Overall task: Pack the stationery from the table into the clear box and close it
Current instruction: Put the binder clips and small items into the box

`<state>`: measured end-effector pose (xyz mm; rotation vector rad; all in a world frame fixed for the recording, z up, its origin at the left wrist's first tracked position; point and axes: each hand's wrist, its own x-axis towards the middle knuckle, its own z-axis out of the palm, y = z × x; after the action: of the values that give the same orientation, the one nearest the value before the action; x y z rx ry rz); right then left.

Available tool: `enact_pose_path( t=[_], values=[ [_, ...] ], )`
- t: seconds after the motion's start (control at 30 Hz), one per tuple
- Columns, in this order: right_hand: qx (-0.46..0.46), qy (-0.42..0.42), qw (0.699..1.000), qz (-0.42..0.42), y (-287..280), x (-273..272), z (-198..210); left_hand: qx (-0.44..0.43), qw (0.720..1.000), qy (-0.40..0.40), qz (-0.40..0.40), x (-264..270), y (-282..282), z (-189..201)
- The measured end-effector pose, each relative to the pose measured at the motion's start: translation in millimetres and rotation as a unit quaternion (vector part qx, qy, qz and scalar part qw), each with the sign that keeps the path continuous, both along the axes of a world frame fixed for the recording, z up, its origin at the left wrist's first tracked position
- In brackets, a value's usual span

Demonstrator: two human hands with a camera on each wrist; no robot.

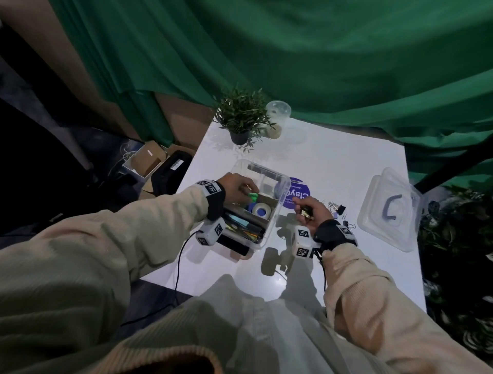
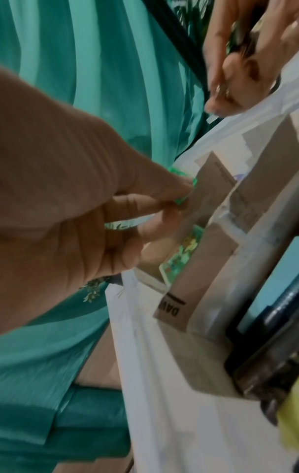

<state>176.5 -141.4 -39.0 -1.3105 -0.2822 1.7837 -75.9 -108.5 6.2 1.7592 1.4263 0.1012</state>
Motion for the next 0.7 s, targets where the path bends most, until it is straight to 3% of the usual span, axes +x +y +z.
enact_pose_path(
  t=[0.1, 0.17, 0.3, 0.37, 0.53, 0.7],
  values=[
    [0.008, -0.022, 1.0, -0.009, 0, -5, -2, -0.044, 0.998, -0.04, -0.03, 8, -1, -3],
    [0.008, -0.043, 0.999, -0.01, 0, -6, -4, -0.012, 0.999, -0.04, -0.022, 5, 6, -3],
    [-0.002, -0.088, 0.996, 0.004, 3, -6, -8, 0.11, 0.991, 0.048, 0.051, -11, 35, 8],
    [-0.016, -0.124, 0.992, 0.006, 5, -8, -10, 0.12, 0.987, 0.095, 0.054, -13, 52, 19],
    [-0.035, -0.162, 0.986, 0.013, 11, -13, -16, 0.056, 0.971, 0.208, -0.109, 10, 78, 16],
    [-0.041, -0.154, 0.987, 0.019, 16, -15, -18, -0.011, 0.917, 0.328, -0.229, 42, 91, -21]
  ],
)
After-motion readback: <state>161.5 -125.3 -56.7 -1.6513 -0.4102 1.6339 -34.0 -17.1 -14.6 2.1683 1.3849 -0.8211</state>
